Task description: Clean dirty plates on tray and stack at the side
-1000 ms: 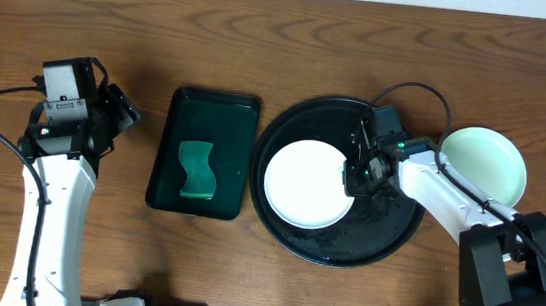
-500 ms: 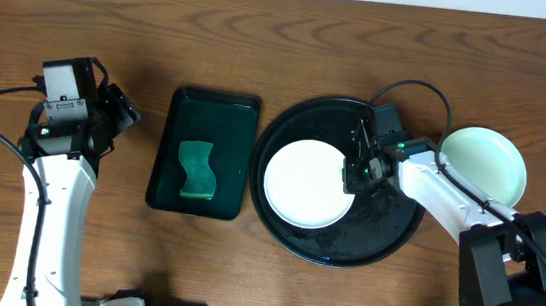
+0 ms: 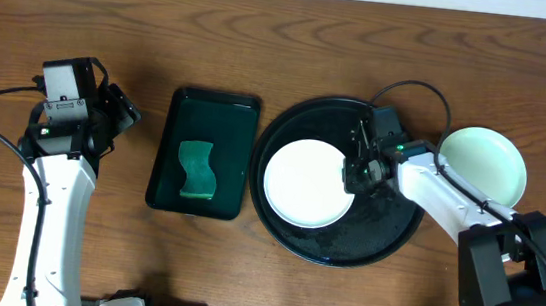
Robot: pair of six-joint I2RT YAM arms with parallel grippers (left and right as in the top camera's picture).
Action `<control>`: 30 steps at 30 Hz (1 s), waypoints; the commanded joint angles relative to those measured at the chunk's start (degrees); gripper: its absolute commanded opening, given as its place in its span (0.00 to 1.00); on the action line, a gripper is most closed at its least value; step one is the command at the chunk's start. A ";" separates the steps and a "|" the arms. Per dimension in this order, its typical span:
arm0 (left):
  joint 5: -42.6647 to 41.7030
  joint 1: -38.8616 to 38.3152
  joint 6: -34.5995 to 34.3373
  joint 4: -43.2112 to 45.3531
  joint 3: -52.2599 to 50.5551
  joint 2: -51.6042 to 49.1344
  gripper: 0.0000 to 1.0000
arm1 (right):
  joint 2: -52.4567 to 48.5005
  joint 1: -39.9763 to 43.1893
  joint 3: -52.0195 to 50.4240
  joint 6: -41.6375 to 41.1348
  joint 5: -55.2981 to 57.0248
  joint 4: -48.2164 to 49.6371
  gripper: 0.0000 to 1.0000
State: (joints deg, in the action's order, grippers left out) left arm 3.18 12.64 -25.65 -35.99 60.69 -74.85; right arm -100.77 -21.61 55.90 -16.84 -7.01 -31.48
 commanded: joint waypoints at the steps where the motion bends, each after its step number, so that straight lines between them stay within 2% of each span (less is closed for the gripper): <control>1: 0.74 0.20 -0.07 -0.20 0.90 0.00 0.80 | 0.35 -0.24 -2.01 0.13 1.62 1.51 0.01; 13: 0.74 0.20 -0.04 -0.20 0.90 0.00 0.80 | 1.27 -0.07 -2.21 -1.20 1.49 0.66 0.01; 21: 0.74 0.20 -0.07 -0.20 0.90 0.00 0.81 | 7.50 0.04 -1.68 -1.73 0.39 -2.58 0.01; 26: 0.74 0.20 -0.04 -0.20 0.90 0.00 0.80 | 11.89 0.42 -1.68 -3.21 -4.70 -5.01 0.01; 30: 0.74 0.20 -0.07 -0.20 0.90 0.00 0.81 | 13.68 0.39 -1.68 -6.71 -5.46 -5.16 0.01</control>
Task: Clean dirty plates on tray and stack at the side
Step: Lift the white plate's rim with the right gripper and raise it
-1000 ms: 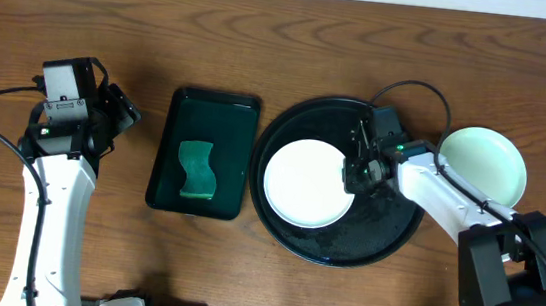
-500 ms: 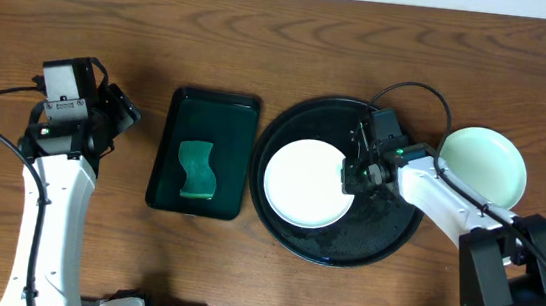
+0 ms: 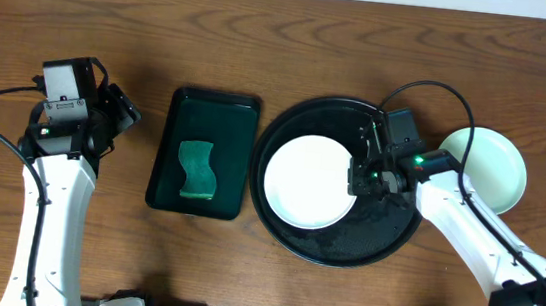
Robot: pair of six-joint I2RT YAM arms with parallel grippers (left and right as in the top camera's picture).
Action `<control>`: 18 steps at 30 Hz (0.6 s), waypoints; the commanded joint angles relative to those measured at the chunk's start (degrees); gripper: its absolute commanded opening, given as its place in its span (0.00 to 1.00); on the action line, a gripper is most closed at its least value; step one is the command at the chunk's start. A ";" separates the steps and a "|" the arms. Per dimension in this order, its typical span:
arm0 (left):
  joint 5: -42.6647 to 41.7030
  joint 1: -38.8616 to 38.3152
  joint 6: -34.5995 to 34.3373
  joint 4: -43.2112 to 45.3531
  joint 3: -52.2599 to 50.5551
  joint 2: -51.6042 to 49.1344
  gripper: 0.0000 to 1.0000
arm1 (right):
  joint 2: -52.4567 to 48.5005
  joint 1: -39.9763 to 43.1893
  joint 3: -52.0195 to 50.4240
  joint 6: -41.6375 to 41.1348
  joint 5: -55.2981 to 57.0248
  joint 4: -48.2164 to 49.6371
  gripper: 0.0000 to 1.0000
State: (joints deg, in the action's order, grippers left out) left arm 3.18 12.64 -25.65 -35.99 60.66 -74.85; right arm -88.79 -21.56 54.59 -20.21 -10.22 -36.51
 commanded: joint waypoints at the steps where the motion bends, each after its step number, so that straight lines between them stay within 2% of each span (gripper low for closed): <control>1: 0.74 0.20 -0.04 -0.20 0.92 0.00 0.80 | 1.95 0.35 -0.35 -3.82 -2.40 -0.11 0.01; 4: 0.74 0.20 -0.07 -0.20 0.92 0.00 0.80 | 2.03 0.37 0.37 -4.07 -3.45 -0.13 0.01; 13: 0.74 0.20 -0.04 -0.22 0.92 0.00 0.80 | 1.99 0.35 5.53 -15.21 -3.58 -1.73 0.01; 18: 0.74 0.20 -0.07 -0.22 0.92 0.00 0.81 | 1.70 -0.48 8.81 -18.05 -3.34 -1.70 0.01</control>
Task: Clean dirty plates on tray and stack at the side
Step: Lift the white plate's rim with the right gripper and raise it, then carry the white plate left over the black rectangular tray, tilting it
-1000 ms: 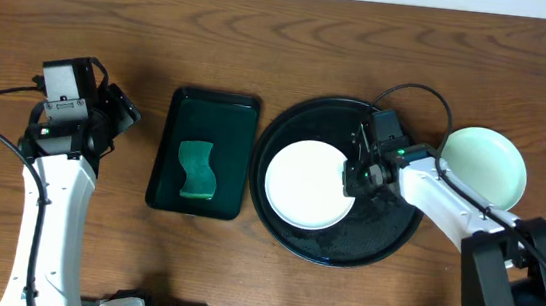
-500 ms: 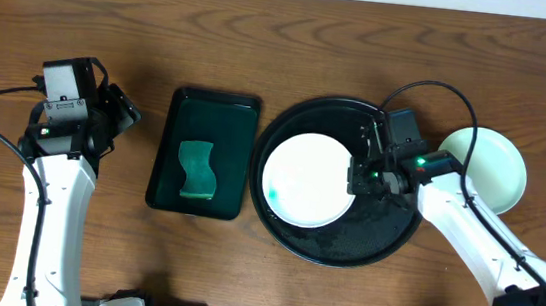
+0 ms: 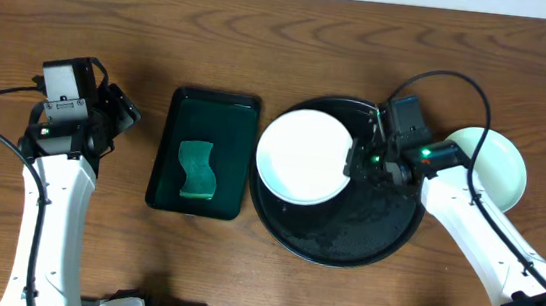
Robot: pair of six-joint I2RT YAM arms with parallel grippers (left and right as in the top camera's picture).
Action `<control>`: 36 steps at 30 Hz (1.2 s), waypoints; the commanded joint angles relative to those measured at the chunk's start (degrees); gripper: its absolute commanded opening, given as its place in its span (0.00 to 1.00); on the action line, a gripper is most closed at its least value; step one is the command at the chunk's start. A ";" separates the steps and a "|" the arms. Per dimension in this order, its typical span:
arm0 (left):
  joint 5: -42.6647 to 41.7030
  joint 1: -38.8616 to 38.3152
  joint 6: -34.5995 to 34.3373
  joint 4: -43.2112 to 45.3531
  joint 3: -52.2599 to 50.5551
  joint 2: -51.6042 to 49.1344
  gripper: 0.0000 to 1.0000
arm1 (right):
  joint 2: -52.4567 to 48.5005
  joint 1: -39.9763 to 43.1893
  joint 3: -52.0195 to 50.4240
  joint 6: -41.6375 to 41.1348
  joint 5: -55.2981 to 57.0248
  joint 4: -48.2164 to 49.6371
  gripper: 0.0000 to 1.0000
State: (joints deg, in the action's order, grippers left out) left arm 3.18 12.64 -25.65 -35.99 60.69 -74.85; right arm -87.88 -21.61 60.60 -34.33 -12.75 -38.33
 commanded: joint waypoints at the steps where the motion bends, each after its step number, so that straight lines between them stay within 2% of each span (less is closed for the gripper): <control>1: 0.74 0.20 -0.04 -0.22 0.90 0.00 0.81 | 0.61 -0.83 3.45 -4.46 -0.48 0.22 0.01; 10: 0.74 0.20 -0.07 -0.22 0.90 0.00 0.81 | -3.15 -5.01 11.61 -7.50 5.25 2.38 0.01; 20: 0.74 0.20 -0.04 -0.22 0.90 0.00 0.81 | -14.16 -9.11 23.85 -8.09 9.99 4.63 0.01; 27: 0.74 0.20 -0.04 -0.22 0.90 0.00 0.81 | -17.33 -12.17 24.17 -6.78 15.37 10.69 0.01; 31: 0.74 0.20 -0.04 -0.22 0.90 0.00 0.81 | -17.99 -15.08 24.15 -6.62 23.32 13.38 0.01; 36: 0.74 0.20 -0.04 -0.22 0.90 0.00 0.81 | -18.16 -19.74 24.15 -0.72 31.98 19.17 0.01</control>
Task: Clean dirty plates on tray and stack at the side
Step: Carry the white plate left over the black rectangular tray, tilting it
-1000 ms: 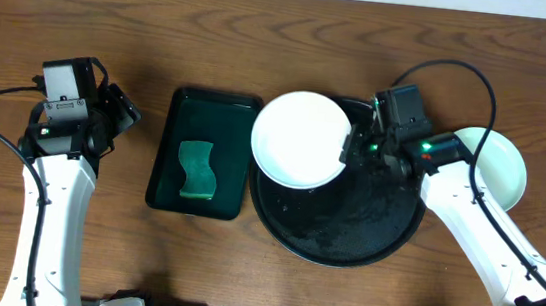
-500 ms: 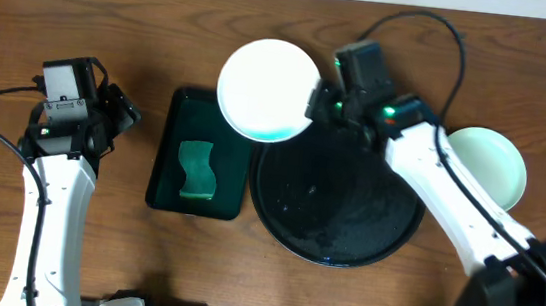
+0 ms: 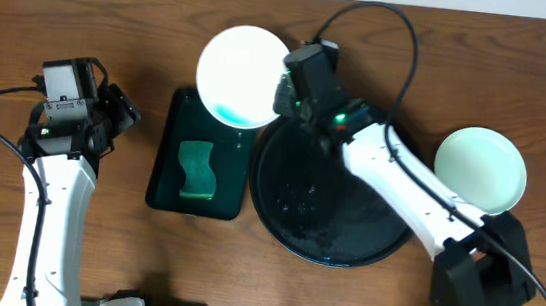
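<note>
My right gripper (image 3: 281, 91) is shut on the rim of a white plate (image 3: 238, 74), holding it raised over the far end of the green basin (image 3: 163, 178). A green sponge (image 3: 197, 171) lies inside that basin. The round black tray (image 3: 330, 241) sits wet and bare of plates in the middle. A pale green plate (image 3: 481, 170) rests on the table to the tray's right. My left gripper (image 3: 128, 115) hangs at the far left, away from everything; its jaws are too small to read.
The wooden table (image 3: 165, 22) carries the basin, the tray and the green plate. The right arm's black cable (image 3: 386, 23) loops over the far side. The left arm's white link (image 3: 46, 212) runs down the left edge.
My right gripper has carried the white plate from the tray's upper left to above the far end of the green basin. The tray now holds no plate. The left arm has not moved.
The white plate lay in the black tray with my right gripper at its right rim. It stayed there a second later. Then the plate was up and shifted toward the tray's upper left, and now it hangs over the basin with the sponge.
</note>
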Robot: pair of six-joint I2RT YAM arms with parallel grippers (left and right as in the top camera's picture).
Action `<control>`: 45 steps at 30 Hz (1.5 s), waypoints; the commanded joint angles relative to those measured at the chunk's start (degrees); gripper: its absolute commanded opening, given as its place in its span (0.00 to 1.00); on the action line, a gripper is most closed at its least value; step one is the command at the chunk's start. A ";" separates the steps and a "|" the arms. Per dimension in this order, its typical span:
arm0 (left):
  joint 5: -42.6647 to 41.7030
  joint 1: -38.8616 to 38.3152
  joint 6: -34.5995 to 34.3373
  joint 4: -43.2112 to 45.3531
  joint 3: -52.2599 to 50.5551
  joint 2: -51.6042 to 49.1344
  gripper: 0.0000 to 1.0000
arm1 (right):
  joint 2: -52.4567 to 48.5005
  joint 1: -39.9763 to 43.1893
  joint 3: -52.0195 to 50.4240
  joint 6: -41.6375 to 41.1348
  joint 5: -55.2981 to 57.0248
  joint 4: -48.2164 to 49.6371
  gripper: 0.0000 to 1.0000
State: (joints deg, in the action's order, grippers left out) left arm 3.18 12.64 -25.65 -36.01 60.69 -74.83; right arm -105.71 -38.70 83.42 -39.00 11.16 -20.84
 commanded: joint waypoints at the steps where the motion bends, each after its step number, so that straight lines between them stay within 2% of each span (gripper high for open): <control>1: 0.74 0.20 -0.07 -0.20 0.90 -0.02 0.81 | -0.33 -3.26 1.33 4.13 9.29 2.25 0.01; 7: 0.74 0.20 -0.04 -0.20 0.90 -0.02 0.81 | -0.35 -6.78 1.33 4.81 17.16 3.08 0.01; 13: 0.74 0.20 -0.04 -0.20 0.90 -0.02 0.81 | -0.37 -8.48 1.33 6.10 17.97 3.28 0.01; 19: 0.74 0.20 -0.07 -0.20 0.90 -0.02 0.81 | -0.37 -10.69 1.33 12.44 19.87 3.06 0.01; 25: 0.74 0.20 -0.07 -0.20 0.90 -0.02 0.81 | -0.37 -13.55 1.33 14.97 29.51 1.95 0.01; 45: 0.74 0.20 -0.04 -0.20 0.90 -0.02 0.81 | -0.37 -15.56 1.33 28.41 32.50 1.84 0.01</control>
State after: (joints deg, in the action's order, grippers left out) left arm 3.18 12.64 -25.65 -36.01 60.66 -74.83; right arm -105.71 -53.32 83.50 -13.87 41.69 -19.05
